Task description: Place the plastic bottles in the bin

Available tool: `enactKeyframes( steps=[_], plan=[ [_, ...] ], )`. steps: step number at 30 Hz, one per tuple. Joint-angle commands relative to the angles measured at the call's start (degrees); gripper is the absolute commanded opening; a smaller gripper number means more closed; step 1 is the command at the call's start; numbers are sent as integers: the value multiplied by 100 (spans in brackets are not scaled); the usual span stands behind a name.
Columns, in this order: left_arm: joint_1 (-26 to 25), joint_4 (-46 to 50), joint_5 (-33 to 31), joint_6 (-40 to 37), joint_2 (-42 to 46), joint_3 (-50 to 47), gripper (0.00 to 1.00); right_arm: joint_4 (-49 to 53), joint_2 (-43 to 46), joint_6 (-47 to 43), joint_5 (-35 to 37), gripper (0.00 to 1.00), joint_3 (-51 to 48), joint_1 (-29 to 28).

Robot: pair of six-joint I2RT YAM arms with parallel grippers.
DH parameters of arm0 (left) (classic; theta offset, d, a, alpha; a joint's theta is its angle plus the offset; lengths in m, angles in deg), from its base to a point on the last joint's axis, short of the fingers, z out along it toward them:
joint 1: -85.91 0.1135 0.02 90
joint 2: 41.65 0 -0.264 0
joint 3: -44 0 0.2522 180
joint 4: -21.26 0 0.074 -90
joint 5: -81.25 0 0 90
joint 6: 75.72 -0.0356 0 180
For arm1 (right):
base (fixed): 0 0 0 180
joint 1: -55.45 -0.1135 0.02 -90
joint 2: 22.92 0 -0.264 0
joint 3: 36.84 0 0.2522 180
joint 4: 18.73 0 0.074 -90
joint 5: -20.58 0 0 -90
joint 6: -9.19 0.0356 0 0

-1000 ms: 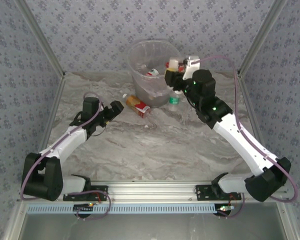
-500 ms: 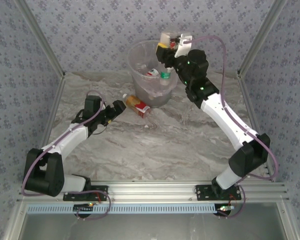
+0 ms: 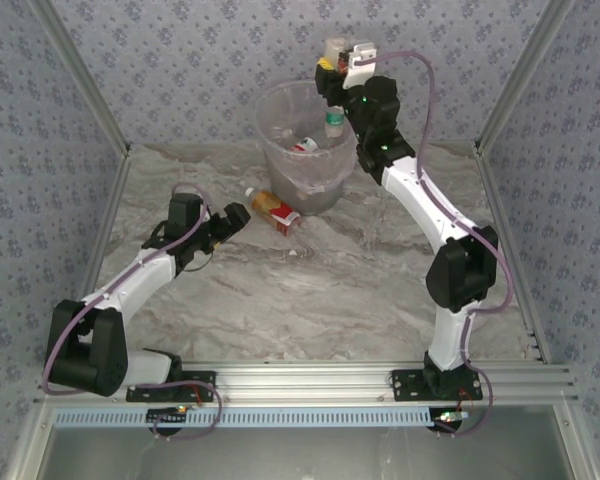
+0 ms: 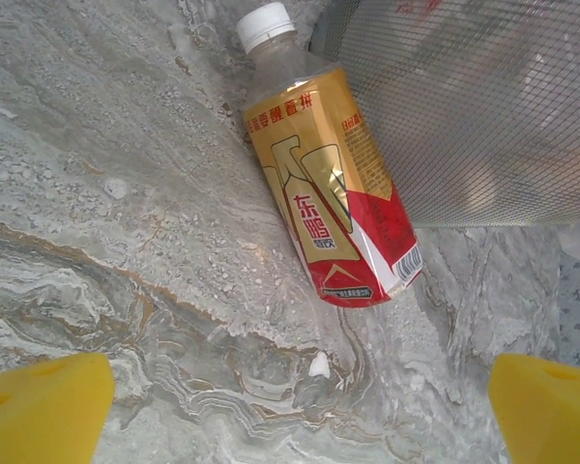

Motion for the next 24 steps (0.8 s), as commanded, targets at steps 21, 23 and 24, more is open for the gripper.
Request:
enactKeyframes(
  steps=[21, 23, 24],
  plan=[
    [142, 42, 17, -140, -78, 55, 99, 3749, -1244, 1789, 359, 84, 2415, 111],
    [143, 29, 27, -126, -110, 66, 99, 3934, -1194, 1717, 450, 99, 2493, 103],
    [143, 17, 44, -127, -130, 71, 99, 3988, -1160, 1690, 496, 100, 2502, 102]
  ],
)
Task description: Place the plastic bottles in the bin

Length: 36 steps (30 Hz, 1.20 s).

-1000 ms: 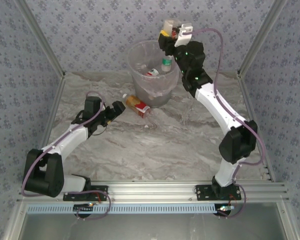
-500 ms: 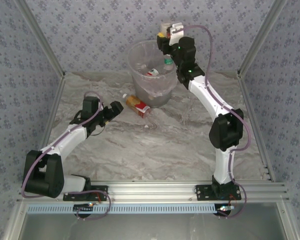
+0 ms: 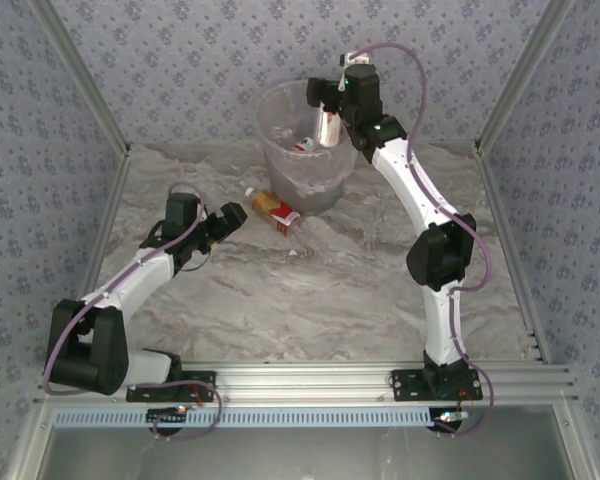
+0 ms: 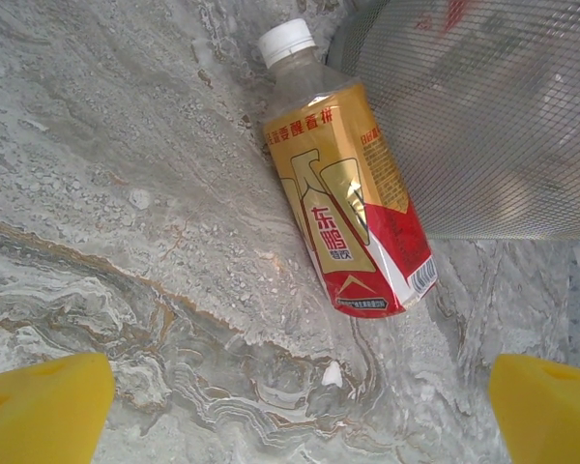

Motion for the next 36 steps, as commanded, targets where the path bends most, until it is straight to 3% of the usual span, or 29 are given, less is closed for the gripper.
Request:
enactKeyframes(
  steps=[1, 14, 26, 36],
  plan=[
    [33, -18, 70, -76, -109, 78, 99, 648, 128, 101, 211, 100, 283, 4],
    [-43, -3, 284, -78, -474, 279, 99, 543, 835, -269, 289, 100, -371, -153],
    [-408, 184, -26, 152, -884, 618, 100, -510, 2571, -273, 305, 100, -2883, -155],
    [-969, 471, -596, 303, -1260, 1081, 99, -279, 4348, -395, 113, 100, -4914, -118]
  ],
)
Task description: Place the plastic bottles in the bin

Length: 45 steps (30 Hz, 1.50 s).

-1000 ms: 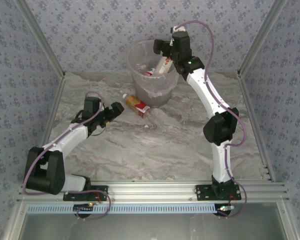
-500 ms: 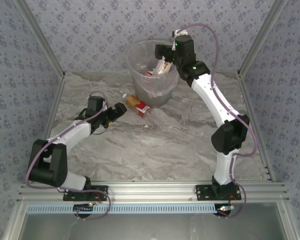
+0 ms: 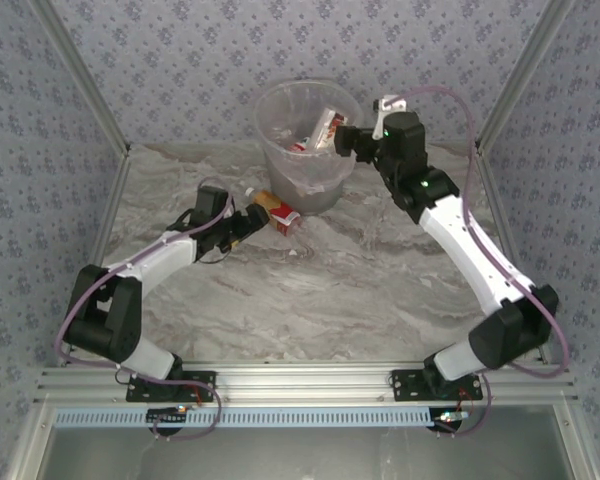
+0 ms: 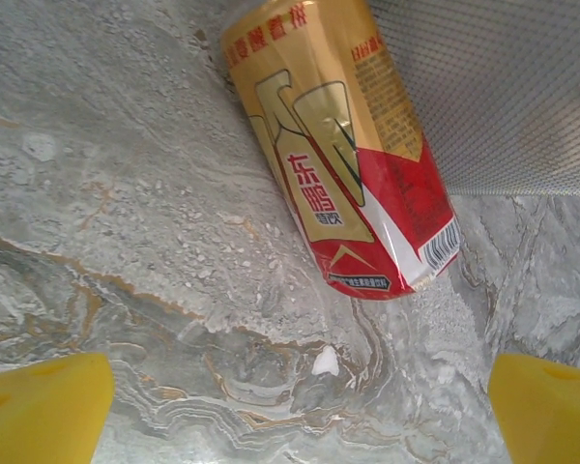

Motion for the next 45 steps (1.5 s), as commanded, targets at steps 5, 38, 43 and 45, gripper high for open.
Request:
enactKeyframes(
  steps=[5, 38, 43, 45],
  plan=[
    [-385, 173, -360, 298, -521, 597, 99, 177, 999, 118, -101, 100, -1208, 39],
    [-914, 500, -1577, 784, -2517, 2388, 99, 104, 2692, 509, -76, 99, -3468, 62],
    [-922, 891, -1699, 425, -2783, 2695, 99, 109, 2645, 531, -77, 99, -3478, 76],
    [-919, 1016, -1681, 217, -2792, 2719, 99, 109, 2612, 552, -87, 99, -3468, 72]
  ],
)
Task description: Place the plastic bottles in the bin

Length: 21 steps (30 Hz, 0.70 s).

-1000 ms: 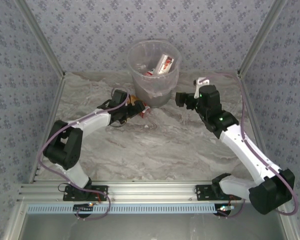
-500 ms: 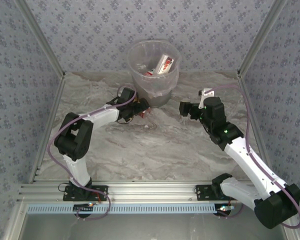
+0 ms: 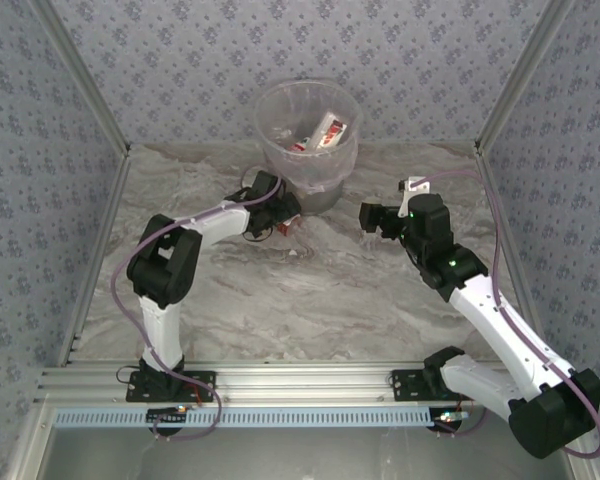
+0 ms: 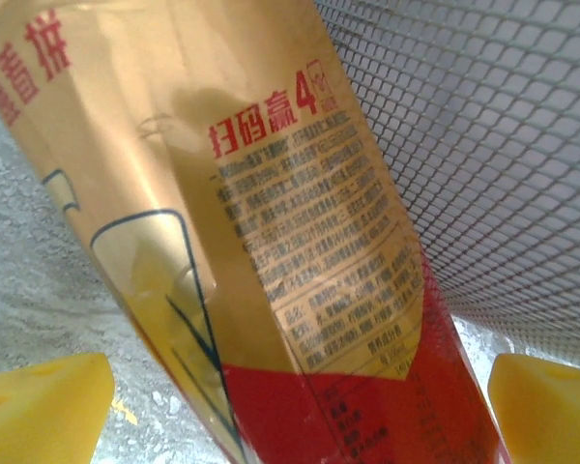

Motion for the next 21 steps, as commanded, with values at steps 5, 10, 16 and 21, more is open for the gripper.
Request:
enactKeyframes(
  steps=[5, 10, 16, 21],
  plan=[
    [-16, 488, -229, -709, 298, -236, 99, 21, -30, 169, 44, 99, -58, 32],
    [112, 670, -95, -1056, 764, -754, 100, -70, -169, 223, -19, 99, -54, 33],
    [231, 712, 44, -1661, 1225, -1117, 99, -170, -343, 310, -110, 99, 24, 32],
    [441, 1198, 556, -2539, 855, -552, 99, -184, -435, 375, -170, 98, 86, 21]
  ],
)
